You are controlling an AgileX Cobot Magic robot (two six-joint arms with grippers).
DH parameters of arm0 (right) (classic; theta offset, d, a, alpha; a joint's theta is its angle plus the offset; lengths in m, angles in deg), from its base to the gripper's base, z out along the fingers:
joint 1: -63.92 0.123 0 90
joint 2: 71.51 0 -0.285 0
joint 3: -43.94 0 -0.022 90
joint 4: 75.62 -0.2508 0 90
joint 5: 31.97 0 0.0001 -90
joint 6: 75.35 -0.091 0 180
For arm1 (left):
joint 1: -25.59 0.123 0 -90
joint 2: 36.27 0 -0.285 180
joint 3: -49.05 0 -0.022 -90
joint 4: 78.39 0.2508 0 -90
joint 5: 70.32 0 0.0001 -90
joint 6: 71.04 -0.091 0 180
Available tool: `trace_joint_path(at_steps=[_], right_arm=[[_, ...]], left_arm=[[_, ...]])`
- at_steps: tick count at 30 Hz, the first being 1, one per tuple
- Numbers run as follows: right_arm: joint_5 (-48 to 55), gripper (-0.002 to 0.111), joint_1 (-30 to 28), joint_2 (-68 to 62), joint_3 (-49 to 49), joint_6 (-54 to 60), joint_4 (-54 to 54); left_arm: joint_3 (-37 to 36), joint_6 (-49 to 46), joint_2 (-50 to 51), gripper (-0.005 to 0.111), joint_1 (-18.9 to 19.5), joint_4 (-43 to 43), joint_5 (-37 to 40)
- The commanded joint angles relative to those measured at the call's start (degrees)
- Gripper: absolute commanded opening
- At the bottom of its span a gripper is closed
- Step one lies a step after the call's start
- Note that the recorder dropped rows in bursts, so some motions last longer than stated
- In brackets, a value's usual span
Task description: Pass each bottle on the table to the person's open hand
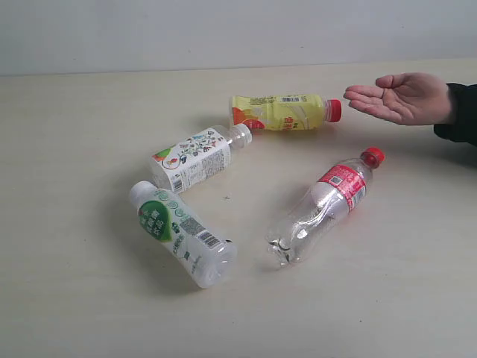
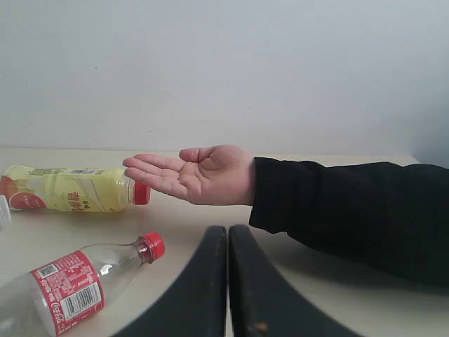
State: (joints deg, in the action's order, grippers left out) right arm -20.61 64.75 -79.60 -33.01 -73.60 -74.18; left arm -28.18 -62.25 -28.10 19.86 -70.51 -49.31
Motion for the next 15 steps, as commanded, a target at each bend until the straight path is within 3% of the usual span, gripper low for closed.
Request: trace_joint_path(at_steps=[1,15], right_arm=[[-0.6,0.001,-0.3,0.3,-0.3,0.0,0.0],[-3.8,0.001,-0.3,0.3,-0.3,-0.1,-0.5]], left_arm=[[0.0,0.2,-0.4,0.0,0.0,-0.1,-0.4],[0.0,0.2,-0.4,0.0,0.0,-0.1,-0.4]])
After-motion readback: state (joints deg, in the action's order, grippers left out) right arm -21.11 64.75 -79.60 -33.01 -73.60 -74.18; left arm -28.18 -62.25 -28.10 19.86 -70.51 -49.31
